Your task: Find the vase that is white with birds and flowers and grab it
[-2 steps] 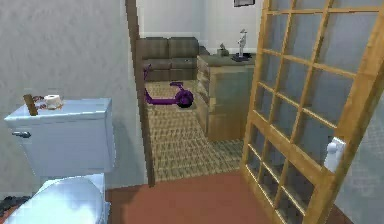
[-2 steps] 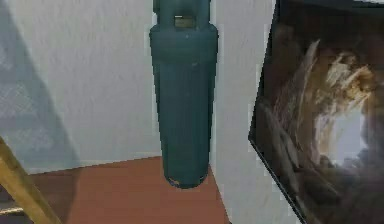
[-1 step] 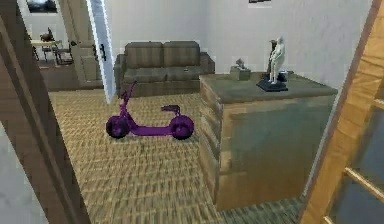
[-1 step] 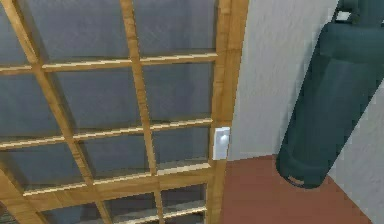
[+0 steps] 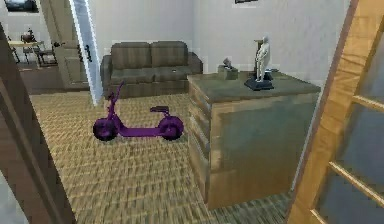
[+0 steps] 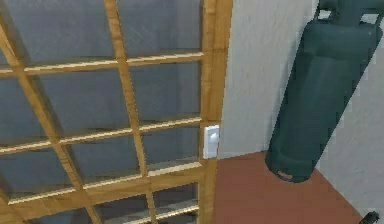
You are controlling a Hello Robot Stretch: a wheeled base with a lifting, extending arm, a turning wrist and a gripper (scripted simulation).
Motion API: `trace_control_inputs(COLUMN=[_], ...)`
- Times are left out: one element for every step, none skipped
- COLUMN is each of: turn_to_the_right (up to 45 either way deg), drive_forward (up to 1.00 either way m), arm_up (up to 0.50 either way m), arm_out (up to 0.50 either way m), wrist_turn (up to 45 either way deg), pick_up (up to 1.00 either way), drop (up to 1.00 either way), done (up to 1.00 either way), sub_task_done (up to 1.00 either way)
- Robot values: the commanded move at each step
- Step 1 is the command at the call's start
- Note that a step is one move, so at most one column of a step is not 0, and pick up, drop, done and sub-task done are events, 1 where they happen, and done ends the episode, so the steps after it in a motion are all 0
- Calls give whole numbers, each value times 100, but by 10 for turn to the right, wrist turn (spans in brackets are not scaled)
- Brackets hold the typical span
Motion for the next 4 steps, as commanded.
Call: trace_control_inputs(turn_to_the_right=[0,-120,0,-450], drive_forward=[35,0,45,0], arm_up=[0,0,0,0], arm_out=[0,0,0,0], wrist_turn=[0,0,0,0], pick_up=[0,0,0,0], drop=[0,0,0,0], done=[0,0,0,0], sub_task_done=[0,0,0,0])
